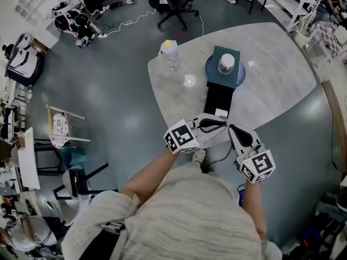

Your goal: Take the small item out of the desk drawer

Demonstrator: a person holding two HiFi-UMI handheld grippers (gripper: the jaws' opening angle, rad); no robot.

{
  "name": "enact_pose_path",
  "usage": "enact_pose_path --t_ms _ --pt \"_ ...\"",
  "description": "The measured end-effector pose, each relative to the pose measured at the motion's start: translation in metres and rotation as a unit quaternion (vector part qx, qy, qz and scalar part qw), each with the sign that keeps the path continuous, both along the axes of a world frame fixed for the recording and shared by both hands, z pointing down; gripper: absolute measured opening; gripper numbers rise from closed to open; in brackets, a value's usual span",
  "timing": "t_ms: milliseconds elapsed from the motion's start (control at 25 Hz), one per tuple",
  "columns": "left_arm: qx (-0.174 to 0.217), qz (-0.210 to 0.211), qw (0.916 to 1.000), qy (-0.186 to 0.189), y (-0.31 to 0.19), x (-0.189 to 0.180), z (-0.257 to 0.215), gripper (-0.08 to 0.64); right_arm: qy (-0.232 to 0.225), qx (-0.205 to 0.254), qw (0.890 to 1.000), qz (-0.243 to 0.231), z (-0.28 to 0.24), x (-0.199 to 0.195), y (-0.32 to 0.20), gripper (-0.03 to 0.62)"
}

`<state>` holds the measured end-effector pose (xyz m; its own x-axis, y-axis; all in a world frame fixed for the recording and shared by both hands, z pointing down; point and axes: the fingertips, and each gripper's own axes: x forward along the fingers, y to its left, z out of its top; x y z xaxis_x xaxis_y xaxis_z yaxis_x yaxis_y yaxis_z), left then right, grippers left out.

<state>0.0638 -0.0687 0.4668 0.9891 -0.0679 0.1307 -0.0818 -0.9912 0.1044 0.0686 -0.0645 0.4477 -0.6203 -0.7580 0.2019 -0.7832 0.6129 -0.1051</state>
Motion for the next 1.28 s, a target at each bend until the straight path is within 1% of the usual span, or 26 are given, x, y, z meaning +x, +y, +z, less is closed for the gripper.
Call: enact_pose_path --t_ms 240,440,640,680,720,760,800,920,1040,1120,1200,1280 --pt "0.008 0.024 0.9994 -0.023 -0.040 -0.004 0.016 0.018 0.018 -0.002 1.000 0.019 0.009 0.001 -0.031 0.011" --pt "0.019 0.045 0.9963 -0.070 -0.058 0.001 0.041 0.020 0.020 -0.006 0.999 0.027 0.010 0.008 -0.040 0.011" --pt "0.027 0.071 0.9916 -0.104 -0.064 0.012 0.061 0.022 0.018 -0.010 0.999 0.037 0.010 0.023 -0.048 0.011" --pt "0.026 0.077 0.9905 -0.111 -0.066 0.016 0.065 0.032 0.017 -0.012 0.999 0.036 0.012 0.025 -0.051 0.011" --pt "0.026 0.084 0.9891 -0.118 -0.067 0.019 0.069 0.060 0.016 -0.013 0.999 0.034 0.014 0.027 -0.053 0.011" --pt "0.026 0.090 0.9873 -0.128 -0.069 0.021 0.074 0.107 0.015 -0.015 0.999 0.032 0.015 0.029 -0.055 0.011" --pt "0.028 0.096 0.9851 -0.140 -0.072 0.023 0.079 0.133 0.015 -0.017 0.999 0.029 0.017 0.031 -0.057 0.011" --pt "0.037 0.117 0.9760 -0.180 -0.079 0.028 0.095 0.147 0.018 -0.021 0.999 0.020 0.021 0.035 -0.063 0.011" --pt "0.042 0.140 0.9639 -0.223 -0.084 0.032 0.115 0.163 0.018 -0.024 0.999 0.015 0.023 0.045 -0.068 0.011" --pt "0.043 0.156 0.9518 -0.261 -0.086 0.032 0.133 0.185 0.016 -0.029 0.999 0.014 0.027 0.050 -0.070 0.011" --pt "0.043 0.171 0.9385 -0.297 -0.088 0.032 0.148 0.190 0.015 -0.034 0.999 0.011 0.032 0.053 -0.072 0.011" --pt "0.041 0.182 0.9269 -0.326 -0.091 0.033 0.160 0.192 0.014 -0.038 0.999 0.010 0.034 0.057 -0.073 0.011"
